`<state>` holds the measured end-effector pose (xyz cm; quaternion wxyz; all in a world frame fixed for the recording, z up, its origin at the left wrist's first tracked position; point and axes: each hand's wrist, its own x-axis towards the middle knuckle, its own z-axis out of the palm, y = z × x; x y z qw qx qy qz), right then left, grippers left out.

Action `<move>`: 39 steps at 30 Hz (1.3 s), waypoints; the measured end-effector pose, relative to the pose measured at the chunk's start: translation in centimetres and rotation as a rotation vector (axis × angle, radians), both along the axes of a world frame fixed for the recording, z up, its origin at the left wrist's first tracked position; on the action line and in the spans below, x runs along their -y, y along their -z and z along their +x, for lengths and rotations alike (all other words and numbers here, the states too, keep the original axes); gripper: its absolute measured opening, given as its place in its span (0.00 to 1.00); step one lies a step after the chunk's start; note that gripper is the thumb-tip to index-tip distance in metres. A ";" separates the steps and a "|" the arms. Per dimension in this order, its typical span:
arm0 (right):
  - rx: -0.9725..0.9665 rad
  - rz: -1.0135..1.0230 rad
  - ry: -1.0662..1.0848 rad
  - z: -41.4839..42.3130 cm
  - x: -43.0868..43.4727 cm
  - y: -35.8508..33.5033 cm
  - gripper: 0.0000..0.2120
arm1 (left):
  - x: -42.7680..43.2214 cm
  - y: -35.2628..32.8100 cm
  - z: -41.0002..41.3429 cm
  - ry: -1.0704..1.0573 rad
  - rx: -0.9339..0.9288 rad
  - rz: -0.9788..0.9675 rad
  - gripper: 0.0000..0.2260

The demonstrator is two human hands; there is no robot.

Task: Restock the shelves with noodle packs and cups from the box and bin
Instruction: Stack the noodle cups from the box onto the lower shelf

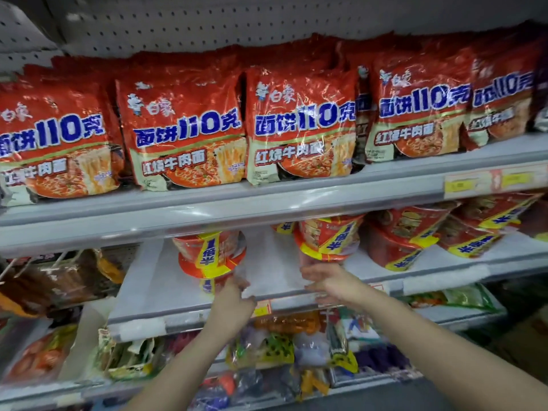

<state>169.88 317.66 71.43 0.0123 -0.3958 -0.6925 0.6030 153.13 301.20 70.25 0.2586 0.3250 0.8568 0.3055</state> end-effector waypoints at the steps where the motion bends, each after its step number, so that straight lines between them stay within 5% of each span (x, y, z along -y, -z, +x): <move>1: 0.028 0.010 0.049 1.4 -1.0 0.1 0.15 | -1.9 -0.2 0.7 0.037 0.022 0.027 0.23; 3: 0.097 0.048 0.150 3.8 -3.3 0.4 0.10 | -5.6 -1.3 2.7 0.111 0.100 0.062 0.32; 9: 0.123 0.269 0.250 6.1 -6.9 0.2 0.16 | -11.9 -2.4 6.6 0.218 0.224 0.256 0.44; 13: -0.104 0.284 0.248 4.8 -6.9 -0.8 0.35 | -12.3 -2.9 7.3 0.183 0.272 0.279 0.36; 17: -0.207 0.230 0.264 5.0 -6.3 0.0 0.29 | -12.1 -3.0 6.2 0.114 0.277 0.283 0.40; 28: -0.230 0.175 0.072 5.9 -5.7 -0.8 0.32 | -11.4 -1.2 3.1 0.167 0.248 0.237 0.42; 33: -0.185 0.218 -0.009 5.4 -6.3 -0.5 0.32 | -11.7 -1.7 3.7 0.127 0.198 0.227 0.40; 39: -0.019 0.088 -0.119 8.8 -8.2 0.1 0.29 | -10.3 0.0 7.4 -0.183 0.156 -0.121 0.15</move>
